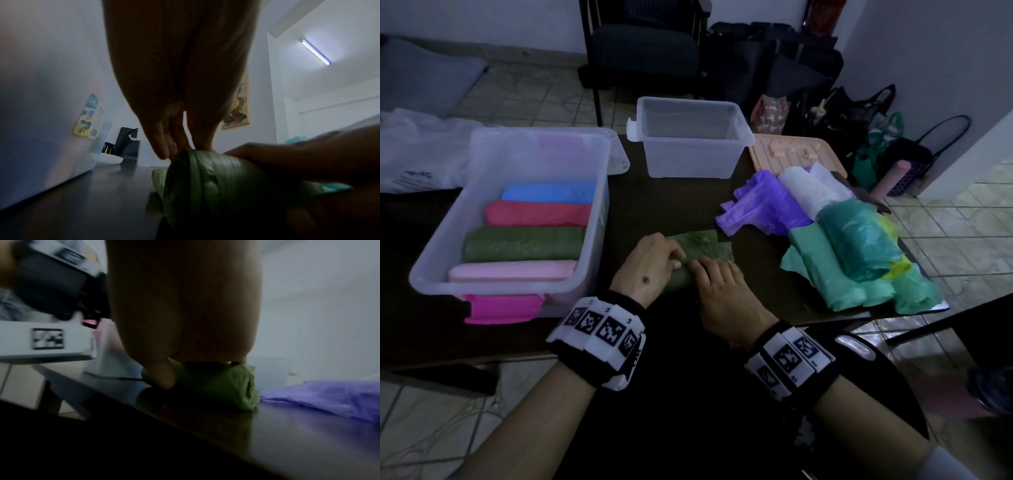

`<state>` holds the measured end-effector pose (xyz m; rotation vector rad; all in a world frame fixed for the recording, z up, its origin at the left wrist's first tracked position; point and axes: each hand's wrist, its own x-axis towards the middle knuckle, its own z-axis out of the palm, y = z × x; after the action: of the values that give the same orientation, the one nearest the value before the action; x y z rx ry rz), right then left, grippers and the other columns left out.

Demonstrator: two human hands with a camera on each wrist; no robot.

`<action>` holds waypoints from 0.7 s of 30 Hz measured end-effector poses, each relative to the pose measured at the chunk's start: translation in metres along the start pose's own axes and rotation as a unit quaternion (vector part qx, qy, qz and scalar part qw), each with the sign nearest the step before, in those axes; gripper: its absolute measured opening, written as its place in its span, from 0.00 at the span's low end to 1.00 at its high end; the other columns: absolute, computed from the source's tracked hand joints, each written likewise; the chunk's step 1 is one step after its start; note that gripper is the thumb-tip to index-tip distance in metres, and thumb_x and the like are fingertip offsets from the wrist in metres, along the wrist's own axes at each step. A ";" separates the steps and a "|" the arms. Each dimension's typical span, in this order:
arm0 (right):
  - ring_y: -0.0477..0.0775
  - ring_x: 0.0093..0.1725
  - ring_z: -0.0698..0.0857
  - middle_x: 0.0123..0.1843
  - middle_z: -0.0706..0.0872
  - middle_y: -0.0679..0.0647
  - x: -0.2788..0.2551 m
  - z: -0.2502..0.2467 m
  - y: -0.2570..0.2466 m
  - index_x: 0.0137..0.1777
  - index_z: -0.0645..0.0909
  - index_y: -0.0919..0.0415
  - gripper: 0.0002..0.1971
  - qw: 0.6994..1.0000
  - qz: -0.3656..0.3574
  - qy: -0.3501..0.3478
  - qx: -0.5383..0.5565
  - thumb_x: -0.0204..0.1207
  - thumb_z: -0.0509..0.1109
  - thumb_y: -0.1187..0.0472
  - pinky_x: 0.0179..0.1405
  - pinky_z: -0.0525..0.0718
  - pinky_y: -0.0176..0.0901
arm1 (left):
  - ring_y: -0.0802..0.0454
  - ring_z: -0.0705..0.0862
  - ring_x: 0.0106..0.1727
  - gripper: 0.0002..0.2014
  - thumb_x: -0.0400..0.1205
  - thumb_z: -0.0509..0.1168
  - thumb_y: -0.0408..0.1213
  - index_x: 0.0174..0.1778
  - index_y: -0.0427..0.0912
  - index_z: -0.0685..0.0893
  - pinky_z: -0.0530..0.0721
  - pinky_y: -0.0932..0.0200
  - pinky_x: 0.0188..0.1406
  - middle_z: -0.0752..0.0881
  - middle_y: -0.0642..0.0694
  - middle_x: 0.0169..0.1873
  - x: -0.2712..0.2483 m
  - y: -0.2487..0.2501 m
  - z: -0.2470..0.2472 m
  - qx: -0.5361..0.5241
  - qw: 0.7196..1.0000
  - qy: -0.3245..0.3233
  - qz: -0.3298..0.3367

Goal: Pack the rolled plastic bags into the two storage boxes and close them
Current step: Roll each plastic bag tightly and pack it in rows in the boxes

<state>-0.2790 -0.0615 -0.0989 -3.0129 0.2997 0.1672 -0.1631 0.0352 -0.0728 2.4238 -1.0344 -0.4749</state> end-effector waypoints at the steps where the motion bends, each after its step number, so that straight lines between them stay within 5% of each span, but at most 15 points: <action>1: 0.63 0.70 0.73 0.71 0.73 0.61 0.003 -0.002 0.001 0.77 0.65 0.64 0.31 1.000 -0.008 -0.008 -0.003 0.74 0.57 0.52 0.73 0.66 0.55 | 0.50 0.79 0.64 0.12 0.81 0.66 0.34 0.59 0.42 0.86 0.72 0.62 0.63 0.83 0.45 0.59 -0.003 0.001 0.000 0.010 1.000 0.010 0.020; 3: 0.60 0.74 0.66 0.74 0.67 0.58 0.009 -0.006 0.004 0.79 0.58 0.61 0.35 0.999 -0.009 -0.032 0.002 0.74 0.64 0.50 0.75 0.58 0.51 | 0.51 0.77 0.66 0.16 0.79 0.68 0.36 0.64 0.43 0.83 0.71 0.63 0.64 0.82 0.45 0.63 -0.008 0.003 0.002 0.031 0.999 -0.007 0.041; 8: 0.60 0.73 0.67 0.72 0.68 0.58 0.028 -0.019 0.005 0.76 0.61 0.59 0.37 0.996 0.011 -0.088 0.023 0.71 0.70 0.45 0.72 0.63 0.54 | 0.50 0.66 0.74 0.31 0.77 0.69 0.35 0.76 0.45 0.67 0.72 0.55 0.71 0.70 0.47 0.72 -0.014 0.001 0.011 0.114 0.990 -0.066 0.046; 13: 0.60 0.74 0.67 0.73 0.67 0.59 0.032 -0.026 0.004 0.76 0.61 0.61 0.35 0.991 0.018 -0.121 0.049 0.74 0.69 0.48 0.74 0.65 0.57 | 0.50 0.70 0.71 0.22 0.81 0.61 0.30 0.72 0.44 0.71 0.74 0.57 0.66 0.72 0.46 0.70 -0.012 0.002 0.007 0.124 0.990 -0.041 0.058; 18: 0.57 0.73 0.68 0.73 0.68 0.57 0.015 -0.024 0.003 0.75 0.63 0.59 0.29 0.997 -0.016 -0.017 0.076 0.76 0.68 0.54 0.70 0.69 0.52 | 0.48 0.77 0.64 0.19 0.79 0.65 0.30 0.67 0.41 0.75 0.78 0.55 0.60 0.76 0.43 0.63 -0.004 0.005 -0.005 0.120 0.984 -0.125 0.030; 21: 0.54 0.73 0.69 0.73 0.71 0.54 0.010 -0.026 0.007 0.72 0.68 0.57 0.26 0.994 -0.025 -0.028 0.106 0.76 0.69 0.56 0.71 0.71 0.50 | 0.50 0.81 0.59 0.20 0.77 0.69 0.33 0.65 0.46 0.78 0.81 0.51 0.61 0.80 0.45 0.59 -0.002 0.003 -0.012 0.069 0.977 -0.200 0.003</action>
<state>-0.2685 -0.0730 -0.0749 -2.7967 0.2205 0.2022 -0.1602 0.0380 -0.0615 2.5027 -1.2746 -0.9458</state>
